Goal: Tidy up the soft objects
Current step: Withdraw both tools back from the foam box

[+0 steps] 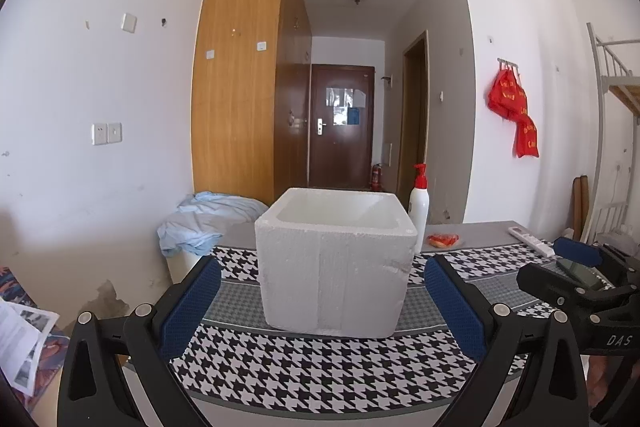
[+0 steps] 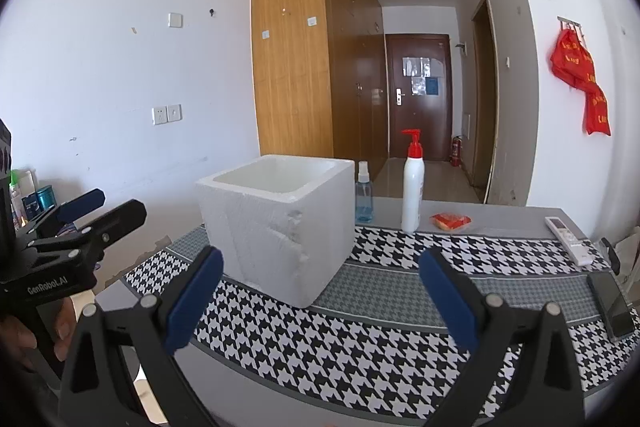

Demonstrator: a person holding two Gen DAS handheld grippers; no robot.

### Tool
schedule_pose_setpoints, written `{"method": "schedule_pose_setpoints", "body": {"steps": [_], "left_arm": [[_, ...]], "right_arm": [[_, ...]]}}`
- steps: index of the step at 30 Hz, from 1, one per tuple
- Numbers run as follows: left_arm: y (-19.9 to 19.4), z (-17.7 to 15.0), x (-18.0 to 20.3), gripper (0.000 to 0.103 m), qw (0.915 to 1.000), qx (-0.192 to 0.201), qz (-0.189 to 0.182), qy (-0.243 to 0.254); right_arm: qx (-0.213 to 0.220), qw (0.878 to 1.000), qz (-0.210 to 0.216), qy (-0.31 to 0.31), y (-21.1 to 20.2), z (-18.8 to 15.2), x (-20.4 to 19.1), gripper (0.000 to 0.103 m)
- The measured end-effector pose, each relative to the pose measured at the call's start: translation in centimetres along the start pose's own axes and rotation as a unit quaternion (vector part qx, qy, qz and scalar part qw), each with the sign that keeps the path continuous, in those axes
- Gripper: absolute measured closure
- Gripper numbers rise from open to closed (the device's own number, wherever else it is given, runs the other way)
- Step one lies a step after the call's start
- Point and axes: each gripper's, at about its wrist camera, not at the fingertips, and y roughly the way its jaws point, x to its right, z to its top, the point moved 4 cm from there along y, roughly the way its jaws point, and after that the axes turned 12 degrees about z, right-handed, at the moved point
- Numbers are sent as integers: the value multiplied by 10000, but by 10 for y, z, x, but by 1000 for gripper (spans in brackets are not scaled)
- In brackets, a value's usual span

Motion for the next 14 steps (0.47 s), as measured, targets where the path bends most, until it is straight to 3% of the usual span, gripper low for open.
{"method": "schedule_pose_setpoints", "body": {"steps": [14], "left_arm": [[-2,-5,-5,1,9999,91,96,6]], "right_arm": [[-19,10000,-7,-6,-1,-5,-3,3]]}}
